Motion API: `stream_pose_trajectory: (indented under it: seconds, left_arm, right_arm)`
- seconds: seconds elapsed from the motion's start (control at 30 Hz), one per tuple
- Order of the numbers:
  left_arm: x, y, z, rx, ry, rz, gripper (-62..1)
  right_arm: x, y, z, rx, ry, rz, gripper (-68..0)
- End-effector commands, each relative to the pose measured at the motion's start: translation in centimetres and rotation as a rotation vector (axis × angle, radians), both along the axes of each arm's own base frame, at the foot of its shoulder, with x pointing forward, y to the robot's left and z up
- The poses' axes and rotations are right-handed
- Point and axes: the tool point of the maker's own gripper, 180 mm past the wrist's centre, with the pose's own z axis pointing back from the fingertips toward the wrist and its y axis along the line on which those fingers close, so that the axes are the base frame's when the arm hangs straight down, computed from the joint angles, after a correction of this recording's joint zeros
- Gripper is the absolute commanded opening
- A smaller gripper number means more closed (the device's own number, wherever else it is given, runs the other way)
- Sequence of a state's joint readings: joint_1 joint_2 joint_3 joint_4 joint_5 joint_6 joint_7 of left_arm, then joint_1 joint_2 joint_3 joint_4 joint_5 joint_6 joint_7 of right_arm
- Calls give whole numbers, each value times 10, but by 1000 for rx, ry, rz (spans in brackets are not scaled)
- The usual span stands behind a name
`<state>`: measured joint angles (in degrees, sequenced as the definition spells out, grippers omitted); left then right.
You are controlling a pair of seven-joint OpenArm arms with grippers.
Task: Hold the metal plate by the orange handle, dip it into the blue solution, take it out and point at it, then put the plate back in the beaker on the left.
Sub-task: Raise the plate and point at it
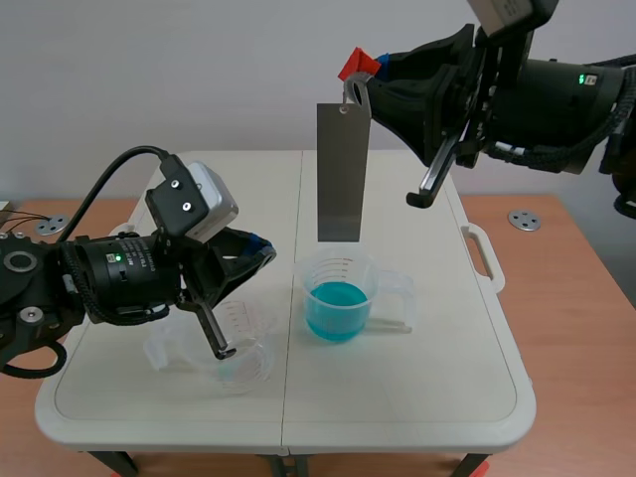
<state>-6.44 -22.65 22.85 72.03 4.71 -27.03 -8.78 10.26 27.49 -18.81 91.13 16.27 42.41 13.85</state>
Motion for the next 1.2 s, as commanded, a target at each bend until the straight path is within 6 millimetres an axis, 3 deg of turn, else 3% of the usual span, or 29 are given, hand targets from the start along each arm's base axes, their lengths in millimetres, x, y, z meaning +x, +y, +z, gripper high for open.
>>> stream_pose_trajectory:
  seconds: [0.0, 0.4, 0.7, 0.93, 1.17]
  left_arm:
    - [5, -7, 13, -45, -29, 3, -594]
    - [13, -19, 17, -86, -31, 17, -594]
    - [13, -9, 13, -53, -29, 22, -594]
    - [12, 40, 12, -4, -8, 55, -594]
    - [-1, 129, 37, 7, -9, 162, -594]
  right_arm:
    - [0, -3, 16, 19, -39, 7, -662]
    - [0, -3, 16, 21, -39, 7, -662]
    - [0, -3, 16, 21, -39, 7, -662]
    - [0, -3, 16, 21, -39, 7, -662]
    - [0, 0, 18, 35, -40, 9, -662]
